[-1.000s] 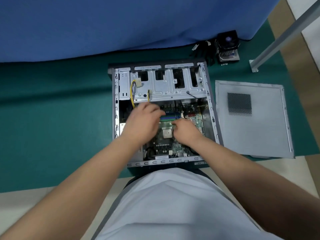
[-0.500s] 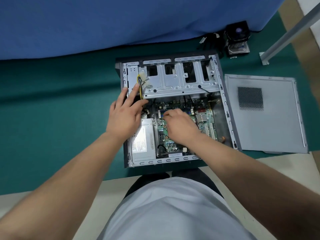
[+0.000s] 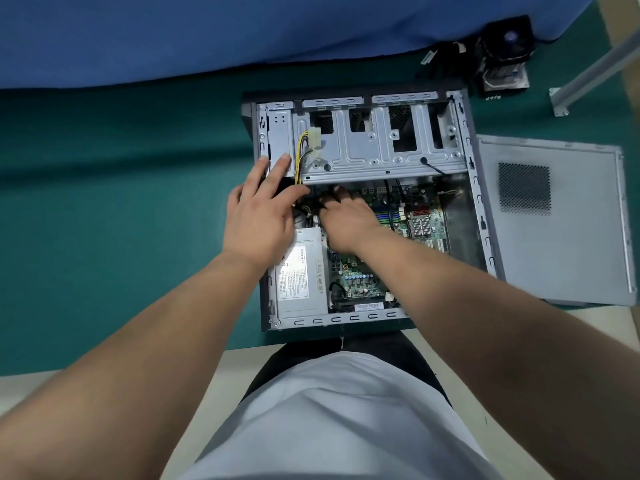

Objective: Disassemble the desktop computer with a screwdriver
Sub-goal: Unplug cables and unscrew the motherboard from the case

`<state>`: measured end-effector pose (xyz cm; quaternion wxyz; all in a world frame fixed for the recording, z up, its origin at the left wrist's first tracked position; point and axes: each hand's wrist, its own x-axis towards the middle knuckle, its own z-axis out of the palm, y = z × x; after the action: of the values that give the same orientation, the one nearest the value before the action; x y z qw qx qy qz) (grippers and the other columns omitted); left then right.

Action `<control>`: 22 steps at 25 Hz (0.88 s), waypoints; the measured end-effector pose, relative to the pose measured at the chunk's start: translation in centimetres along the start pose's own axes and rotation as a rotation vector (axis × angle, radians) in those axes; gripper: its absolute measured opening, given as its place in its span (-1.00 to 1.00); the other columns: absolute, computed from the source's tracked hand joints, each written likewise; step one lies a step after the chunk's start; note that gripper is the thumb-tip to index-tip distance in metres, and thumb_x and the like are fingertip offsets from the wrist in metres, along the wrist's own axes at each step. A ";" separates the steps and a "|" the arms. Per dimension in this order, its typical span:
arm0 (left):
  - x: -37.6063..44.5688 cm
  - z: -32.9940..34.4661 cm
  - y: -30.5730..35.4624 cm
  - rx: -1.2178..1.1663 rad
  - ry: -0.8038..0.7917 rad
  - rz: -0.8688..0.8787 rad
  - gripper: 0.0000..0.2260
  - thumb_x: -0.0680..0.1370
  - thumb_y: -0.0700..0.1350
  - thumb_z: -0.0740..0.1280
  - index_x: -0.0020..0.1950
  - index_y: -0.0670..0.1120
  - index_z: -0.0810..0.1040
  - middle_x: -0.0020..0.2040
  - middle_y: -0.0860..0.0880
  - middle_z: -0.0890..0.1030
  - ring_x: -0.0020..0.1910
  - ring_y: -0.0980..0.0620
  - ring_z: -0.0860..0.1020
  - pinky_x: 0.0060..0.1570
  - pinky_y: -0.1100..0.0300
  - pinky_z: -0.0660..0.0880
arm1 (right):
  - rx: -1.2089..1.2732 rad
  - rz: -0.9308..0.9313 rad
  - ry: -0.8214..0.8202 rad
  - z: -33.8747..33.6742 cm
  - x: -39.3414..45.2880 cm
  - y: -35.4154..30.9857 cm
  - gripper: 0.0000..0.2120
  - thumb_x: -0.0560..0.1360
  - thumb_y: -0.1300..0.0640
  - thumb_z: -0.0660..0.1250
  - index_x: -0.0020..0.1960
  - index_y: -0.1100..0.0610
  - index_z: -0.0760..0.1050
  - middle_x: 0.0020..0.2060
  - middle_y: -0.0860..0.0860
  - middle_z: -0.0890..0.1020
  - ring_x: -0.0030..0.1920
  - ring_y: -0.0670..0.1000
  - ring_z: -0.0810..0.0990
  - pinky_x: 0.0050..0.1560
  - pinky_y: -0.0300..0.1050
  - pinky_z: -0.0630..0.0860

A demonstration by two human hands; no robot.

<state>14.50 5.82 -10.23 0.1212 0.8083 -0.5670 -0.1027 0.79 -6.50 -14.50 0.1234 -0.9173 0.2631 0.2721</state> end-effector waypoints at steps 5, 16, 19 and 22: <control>-0.1 -0.2 0.1 -0.017 -0.005 -0.006 -0.61 0.58 -0.14 0.19 0.35 0.18 0.53 0.65 0.07 0.20 0.64 -0.08 0.05 0.43 -0.17 0.22 | 0.006 -0.053 0.236 0.4 -2.6 0.0 -0.59 0.46 0.17 0.36 0.30 0.08 0.49 0.12 0.11 0.55 0.19 0.19 0.49 0.32 0.09 0.34; -0.1 -0.2 0.2 -0.024 0.014 0.010 -0.61 0.57 -0.17 0.22 0.34 0.16 0.54 0.64 0.04 0.23 0.64 -0.11 0.07 0.41 -0.20 0.25 | 0.139 0.078 0.220 0.2 -7.4 -0.5 -0.67 0.62 0.13 0.23 0.36 0.01 0.54 0.14 0.04 0.60 0.22 0.13 0.50 0.27 0.08 0.41; -0.2 -0.1 0.1 -0.002 0.033 0.018 -0.61 0.57 -0.15 0.22 0.34 0.15 0.54 0.63 0.02 0.26 0.63 -0.13 0.09 0.40 -0.20 0.26 | 0.171 0.077 0.192 -0.4 -8.2 -0.8 -0.69 0.67 0.02 0.15 0.33 0.00 0.54 0.13 0.03 0.62 0.18 0.12 0.57 0.32 0.13 0.36; -0.1 -0.1 0.2 0.028 0.051 0.030 -0.63 0.56 -0.14 0.25 0.34 0.13 0.55 0.62 0.00 0.28 0.61 -0.15 0.12 0.42 -0.19 0.25 | 0.146 0.125 0.139 0.0 -9.2 -0.6 -0.72 0.67 -0.03 0.14 0.28 -0.05 0.54 0.05 -0.02 0.65 0.09 0.07 0.61 0.48 0.51 -0.14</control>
<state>14.28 5.88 -10.03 0.1258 0.8038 -0.5770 -0.0722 -5.39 -2.20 -9.27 0.1542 -0.9044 0.3469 0.1950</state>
